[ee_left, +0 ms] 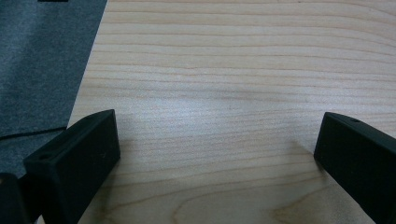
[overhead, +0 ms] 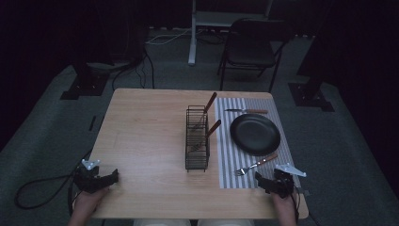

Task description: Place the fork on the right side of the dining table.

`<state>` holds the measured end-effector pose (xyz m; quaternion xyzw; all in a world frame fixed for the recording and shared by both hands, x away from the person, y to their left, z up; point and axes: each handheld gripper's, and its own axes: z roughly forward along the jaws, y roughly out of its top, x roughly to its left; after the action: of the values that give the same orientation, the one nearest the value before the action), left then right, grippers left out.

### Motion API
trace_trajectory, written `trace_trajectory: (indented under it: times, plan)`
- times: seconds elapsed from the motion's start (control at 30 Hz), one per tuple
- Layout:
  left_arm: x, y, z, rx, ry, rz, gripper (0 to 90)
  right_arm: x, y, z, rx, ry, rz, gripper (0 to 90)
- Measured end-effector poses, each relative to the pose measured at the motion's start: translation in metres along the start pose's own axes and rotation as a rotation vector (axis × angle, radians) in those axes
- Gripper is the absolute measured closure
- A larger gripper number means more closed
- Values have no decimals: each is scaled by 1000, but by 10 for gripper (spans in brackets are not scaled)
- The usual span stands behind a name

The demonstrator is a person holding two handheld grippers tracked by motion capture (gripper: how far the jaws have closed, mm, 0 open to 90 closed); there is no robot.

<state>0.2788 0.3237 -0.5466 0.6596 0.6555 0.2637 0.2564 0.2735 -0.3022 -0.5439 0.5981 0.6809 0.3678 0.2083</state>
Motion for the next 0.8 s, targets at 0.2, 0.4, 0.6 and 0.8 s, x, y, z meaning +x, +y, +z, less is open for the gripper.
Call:
trace_trajectory:
  times: [0.2, 0.4, 0.6, 0.8]
  plan:
    - [0, 0, 0, 0, 0, 0, 6, 30, -3, 10, 26, -93, -61, 126]
    - [0, 0, 0, 0, 0, 0, 6, 42, -2, 17, 41, -143, -74, 128]
    - [0, 0, 0, 0, 0, 0, 6, 60, 2, 25, 36, -173, -71, 127]
    - [0, 0, 0, 0, 0, 0, 6, 75, 6, 33, 32, -177, -68, 126]
